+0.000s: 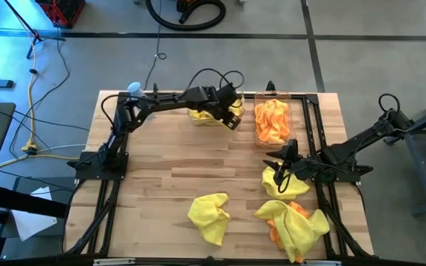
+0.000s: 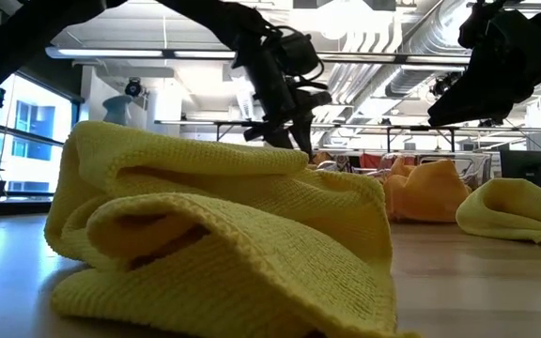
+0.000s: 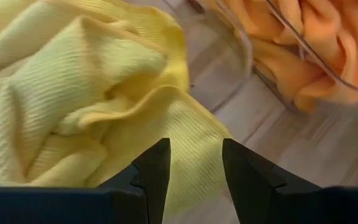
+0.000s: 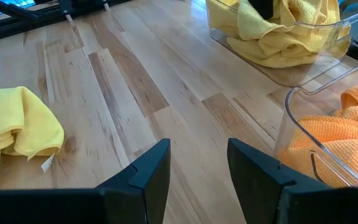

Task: Sort microfiber towel by color & place in baskets
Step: Put the yellow microfiber towel into the left transparent bin

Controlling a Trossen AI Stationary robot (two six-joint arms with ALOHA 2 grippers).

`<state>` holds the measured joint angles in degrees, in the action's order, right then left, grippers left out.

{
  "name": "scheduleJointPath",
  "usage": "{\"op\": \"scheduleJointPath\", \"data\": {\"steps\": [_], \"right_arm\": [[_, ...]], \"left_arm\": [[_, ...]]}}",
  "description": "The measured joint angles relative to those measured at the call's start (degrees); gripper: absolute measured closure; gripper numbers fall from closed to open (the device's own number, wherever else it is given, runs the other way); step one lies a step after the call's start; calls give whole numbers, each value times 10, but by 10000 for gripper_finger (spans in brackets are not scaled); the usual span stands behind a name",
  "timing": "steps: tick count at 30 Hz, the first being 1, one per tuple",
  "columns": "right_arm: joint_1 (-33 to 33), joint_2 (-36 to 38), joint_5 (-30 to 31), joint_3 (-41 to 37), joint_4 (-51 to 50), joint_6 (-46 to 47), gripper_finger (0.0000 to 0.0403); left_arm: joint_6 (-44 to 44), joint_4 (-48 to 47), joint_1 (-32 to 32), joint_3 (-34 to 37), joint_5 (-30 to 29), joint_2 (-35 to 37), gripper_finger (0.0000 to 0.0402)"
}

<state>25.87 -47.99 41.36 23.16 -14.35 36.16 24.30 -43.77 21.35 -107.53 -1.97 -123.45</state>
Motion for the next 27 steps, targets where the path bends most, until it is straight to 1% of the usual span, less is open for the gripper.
{"op": "scheduleJointPath", "data": {"steps": [4, 10, 20, 27], "right_arm": [[0, 0, 0, 0, 0, 0, 247], [0, 0, 0, 0, 0, 0, 247], [0, 0, 0, 0, 0, 0, 247], [0, 0, 0, 0, 0, 0, 247]], "left_arm": [[-37, -5, -10, -1, -2, -5, 267], [-40, -6, -12, 0, -7, -4, 274], [-45, -15, -12, 0, -14, -4, 326], [-45, -20, -15, 0, -15, -14, 352]]}}
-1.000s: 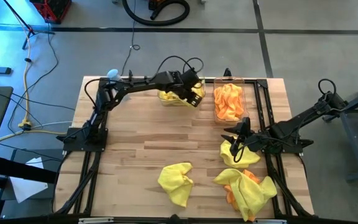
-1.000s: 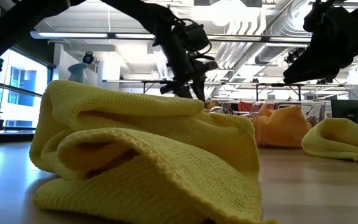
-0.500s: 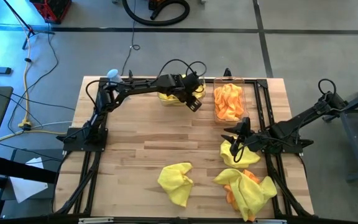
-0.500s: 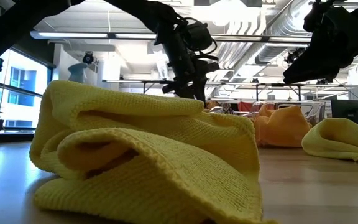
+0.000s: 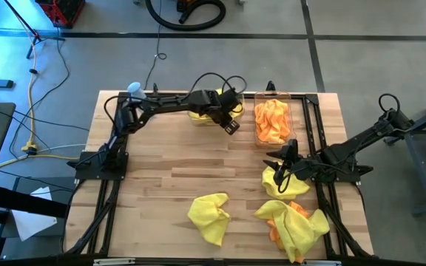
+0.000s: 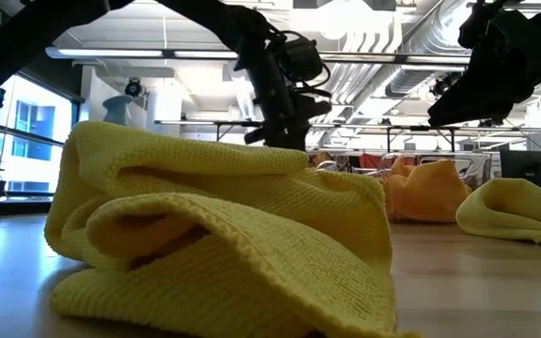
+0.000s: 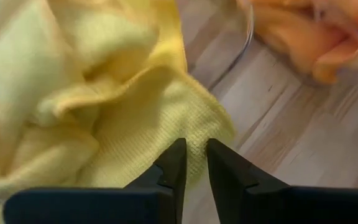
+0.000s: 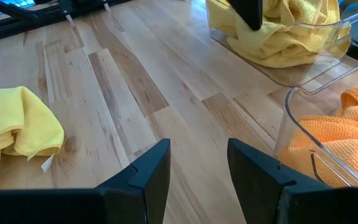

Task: Sort microfiber towel by color & place in baskets
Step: Put the yellow microfiber towel into the left transparent bin

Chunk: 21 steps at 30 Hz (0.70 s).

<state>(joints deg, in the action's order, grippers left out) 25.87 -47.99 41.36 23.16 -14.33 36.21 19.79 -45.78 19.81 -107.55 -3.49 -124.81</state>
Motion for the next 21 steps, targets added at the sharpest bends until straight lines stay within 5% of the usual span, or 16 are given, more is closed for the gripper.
{"op": "scheduleJointPath", "data": {"steps": [21], "right_arm": [[0, 0, 0, 0, 0, 0, 247]], "left_arm": [[-5, -8, -2, 0, 3, -12, 401]]}}
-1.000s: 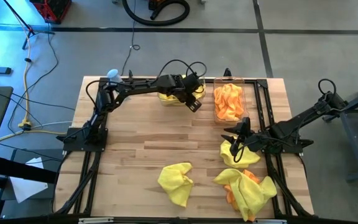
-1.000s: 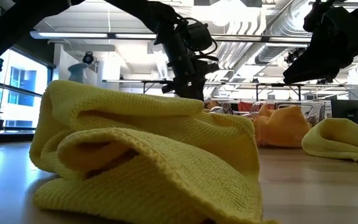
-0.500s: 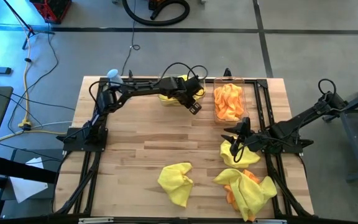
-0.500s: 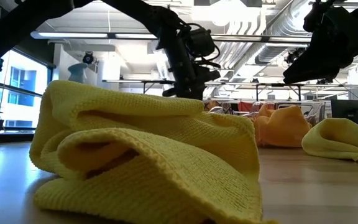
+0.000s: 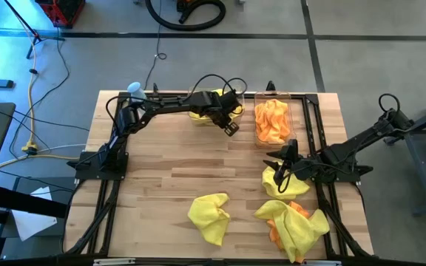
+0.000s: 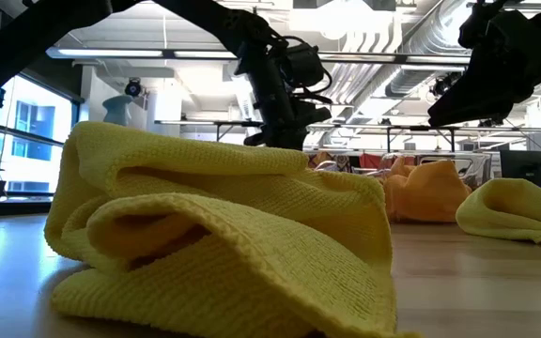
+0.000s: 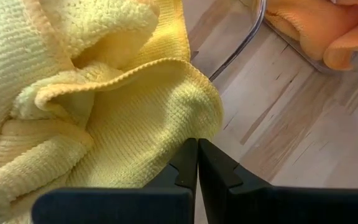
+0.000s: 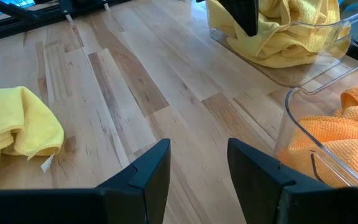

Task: Sort microfiber towel by color & place in baskets
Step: Put the yellow microfiber towel into the left transparent bin

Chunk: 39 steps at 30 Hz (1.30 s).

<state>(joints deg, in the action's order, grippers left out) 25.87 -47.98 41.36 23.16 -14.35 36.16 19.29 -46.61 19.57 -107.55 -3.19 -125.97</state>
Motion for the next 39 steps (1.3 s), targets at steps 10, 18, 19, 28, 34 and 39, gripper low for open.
{"op": "scheduleJointPath", "data": {"steps": [10, 18, 19, 28, 34, 39], "right_arm": [[0, 0, 0, 0, 0, -1, 247], [0, 0, 0, 0, 0, -1, 247], [0, 0, 0, 0, 0, -1, 247], [0, 0, 0, 0, 0, 0, 247], [0, 0, 0, 0, -2, 6, 247], [0, 0, 0, 0, -8, 11, 247]], "left_arm": [[-39, -33, -43, 0, -31, 4, 401], [-104, -51, -134, 0, -242, 4, 402], [-109, -50, -144, 0, -257, 4, 401], [-150, -28, -200, 0, -320, 5, 384], [-218, -29, -214, -1, -319, -19, 324], [-270, -32, -215, 0, -395, -56, 278]]}}
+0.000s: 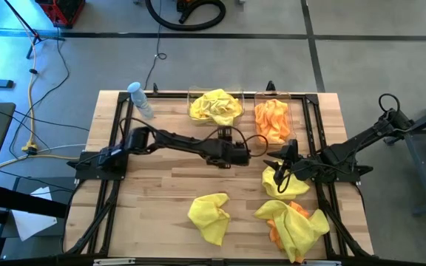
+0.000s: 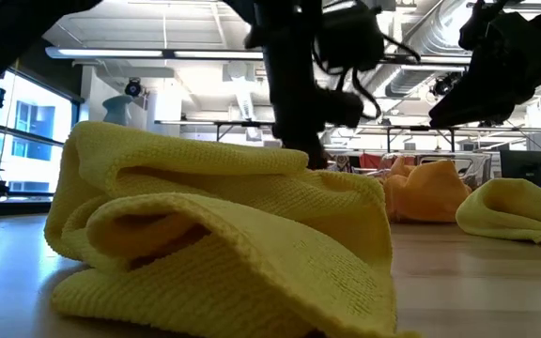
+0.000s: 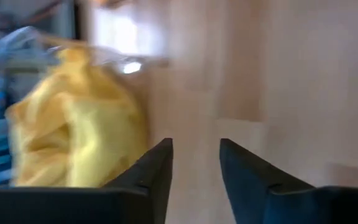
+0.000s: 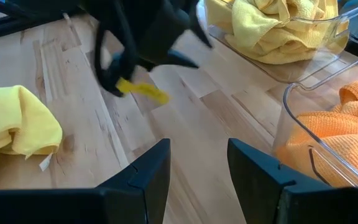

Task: Sort microfiber towel by color & place in baskets
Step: Put the yellow microfiber towel into the left transparent bin

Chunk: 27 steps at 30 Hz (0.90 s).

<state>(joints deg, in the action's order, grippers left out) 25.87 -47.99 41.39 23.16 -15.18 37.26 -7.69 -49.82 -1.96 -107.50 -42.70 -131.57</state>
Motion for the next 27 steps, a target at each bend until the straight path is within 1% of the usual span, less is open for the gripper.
{"op": "scheduleJointPath", "data": {"steps": [2, 4, 8, 13, 16, 19, 22, 25, 27], "right_arm": [[0, 0, 0, 0, -3, 0, 247], [0, 0, 0, 0, -5, 0, 247], [0, 0, 0, 0, -13, 3, 247], [0, 0, 0, 0, -14, 4, 247], [0, 0, 0, 0, -14, 13, 247], [0, 0, 0, 0, -14, 13, 247], [0, 0, 0, 0, -18, 13, 247], [0, 0, 0, 0, -19, 13, 247], [0, 0, 0, 0, -22, 13, 247]], "left_arm": [[-7, -1, 0, 0, -56, -13, 267], [-12, -4, 0, 0, -93, -21, 260], [-15, 4, 5, -1, -101, -24, 257], [19, 4, 22, -1, -165, -27, 257], [23, 3, 33, -1, -157, -27, 259], [20, 4, 35, -1, -156, -26, 283], [10, 3, 34, -1, -156, -26, 328], [6, 4, 34, -1, -157, -26, 383], [10, 1, 34, -3, -166, -26, 395]]}}
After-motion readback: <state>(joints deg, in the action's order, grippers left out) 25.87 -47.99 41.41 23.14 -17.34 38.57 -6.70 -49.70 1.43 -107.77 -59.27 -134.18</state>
